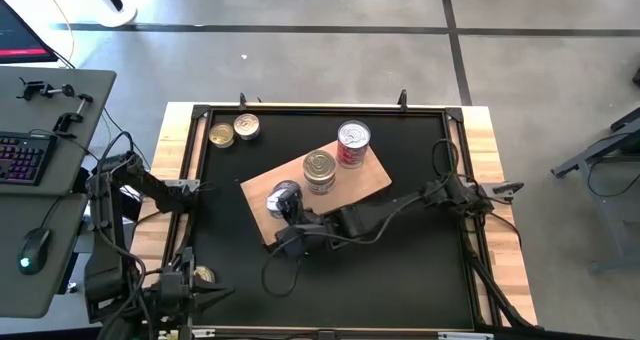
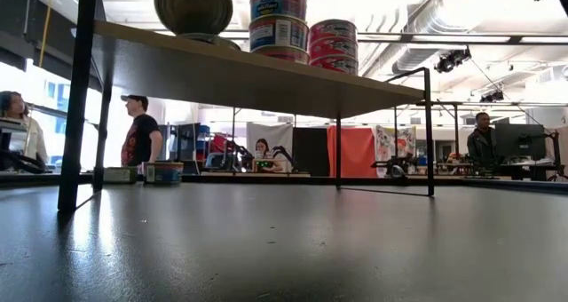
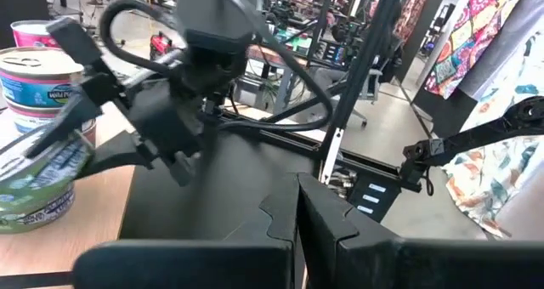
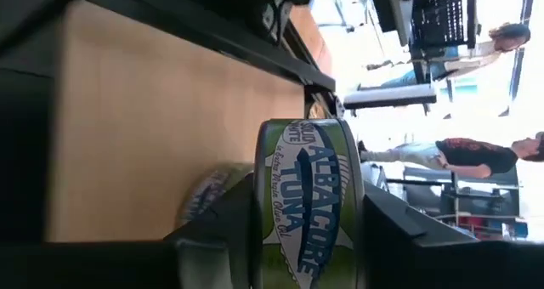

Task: Stack canned seafood by type on shelf
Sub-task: Stack the green and white tuna on the top of the other green-white tuna can on the shelf, then put the green tuna can on the shelf

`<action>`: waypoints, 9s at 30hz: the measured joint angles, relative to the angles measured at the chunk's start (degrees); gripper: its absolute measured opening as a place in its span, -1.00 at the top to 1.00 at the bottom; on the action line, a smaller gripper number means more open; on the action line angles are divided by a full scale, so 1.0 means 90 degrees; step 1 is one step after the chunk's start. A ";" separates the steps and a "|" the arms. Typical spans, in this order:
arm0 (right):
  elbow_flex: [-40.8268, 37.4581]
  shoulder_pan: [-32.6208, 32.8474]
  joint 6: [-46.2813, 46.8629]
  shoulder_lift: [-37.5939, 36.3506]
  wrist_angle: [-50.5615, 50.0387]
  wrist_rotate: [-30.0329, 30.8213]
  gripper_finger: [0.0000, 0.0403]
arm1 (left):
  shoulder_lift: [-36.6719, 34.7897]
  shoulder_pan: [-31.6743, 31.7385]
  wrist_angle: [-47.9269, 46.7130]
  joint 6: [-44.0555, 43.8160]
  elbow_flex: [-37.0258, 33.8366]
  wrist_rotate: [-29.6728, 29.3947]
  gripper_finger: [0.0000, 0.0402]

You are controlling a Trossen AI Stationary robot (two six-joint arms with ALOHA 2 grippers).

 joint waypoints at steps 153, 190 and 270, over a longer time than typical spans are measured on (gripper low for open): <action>-0.5794 0.4483 1.4418 -0.1711 0.1665 -0.2644 1.00 | 0.0371 0.0113 -0.0544 -0.3409 -0.3623 0.8056 1.00; -0.5676 0.4171 1.3384 -0.3583 0.0417 -0.0067 1.00 | 0.3123 0.2784 0.4058 0.1489 -0.1584 0.6233 1.00; -0.8859 0.1882 1.4166 -0.3107 0.4951 -0.3027 1.00 | 0.4173 0.4331 0.3417 0.3386 0.0169 0.5864 1.00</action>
